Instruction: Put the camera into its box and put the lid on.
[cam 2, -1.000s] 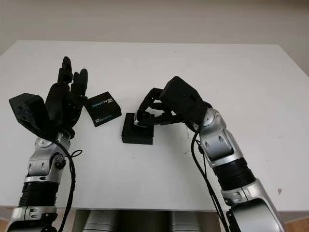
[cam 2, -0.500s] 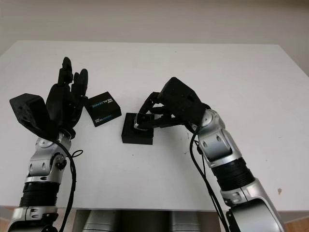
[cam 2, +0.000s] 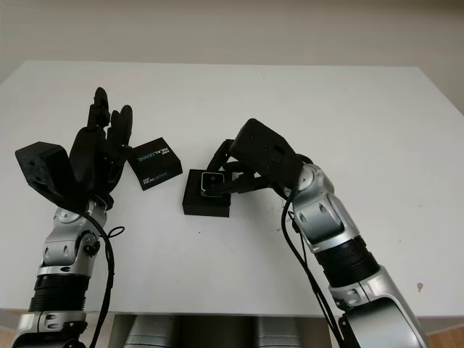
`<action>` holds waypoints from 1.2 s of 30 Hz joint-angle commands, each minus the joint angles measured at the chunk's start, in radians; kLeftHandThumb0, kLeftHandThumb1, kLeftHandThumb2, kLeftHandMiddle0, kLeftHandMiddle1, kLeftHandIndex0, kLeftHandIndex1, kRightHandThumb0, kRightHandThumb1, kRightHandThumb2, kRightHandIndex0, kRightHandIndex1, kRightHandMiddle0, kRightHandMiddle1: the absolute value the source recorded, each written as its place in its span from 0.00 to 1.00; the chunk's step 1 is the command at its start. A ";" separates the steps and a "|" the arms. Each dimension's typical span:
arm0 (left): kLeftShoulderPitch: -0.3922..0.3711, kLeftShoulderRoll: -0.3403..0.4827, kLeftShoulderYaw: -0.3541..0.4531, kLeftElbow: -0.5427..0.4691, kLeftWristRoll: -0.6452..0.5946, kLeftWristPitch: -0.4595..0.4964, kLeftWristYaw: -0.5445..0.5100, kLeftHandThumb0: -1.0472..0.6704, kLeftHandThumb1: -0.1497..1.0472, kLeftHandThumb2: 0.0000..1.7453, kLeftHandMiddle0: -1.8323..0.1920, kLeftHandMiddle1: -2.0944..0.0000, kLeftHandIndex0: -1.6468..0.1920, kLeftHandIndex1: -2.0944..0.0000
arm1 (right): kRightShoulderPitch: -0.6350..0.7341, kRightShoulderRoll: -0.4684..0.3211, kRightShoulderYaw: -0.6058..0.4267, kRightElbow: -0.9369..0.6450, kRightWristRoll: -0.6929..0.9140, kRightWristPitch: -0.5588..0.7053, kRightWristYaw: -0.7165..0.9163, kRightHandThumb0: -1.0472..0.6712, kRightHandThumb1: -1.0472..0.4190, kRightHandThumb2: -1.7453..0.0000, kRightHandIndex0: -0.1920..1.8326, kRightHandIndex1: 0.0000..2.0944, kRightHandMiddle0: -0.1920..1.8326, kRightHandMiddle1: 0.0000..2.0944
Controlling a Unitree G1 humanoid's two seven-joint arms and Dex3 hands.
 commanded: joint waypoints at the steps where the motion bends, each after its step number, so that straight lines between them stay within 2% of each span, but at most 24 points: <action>1: 0.011 -0.002 -0.002 -0.021 -0.005 0.000 -0.005 0.23 1.00 0.23 1.00 1.00 1.00 1.00 | -0.020 0.009 0.004 -0.005 -0.004 -0.020 -0.008 0.40 0.06 0.97 0.29 0.04 0.24 0.81; 11: 0.012 -0.001 -0.010 -0.027 0.007 0.012 0.002 0.23 1.00 0.23 1.00 1.00 1.00 1.00 | -0.023 0.022 -0.001 0.014 -0.007 -0.038 -0.021 0.39 0.06 0.97 0.29 0.04 0.24 0.83; 36: 0.016 -0.001 -0.010 -0.034 0.004 0.024 0.000 0.22 1.00 0.23 1.00 1.00 1.00 1.00 | -0.023 0.020 -0.004 0.026 -0.025 -0.021 -0.038 0.41 0.06 0.97 0.29 0.03 0.24 0.82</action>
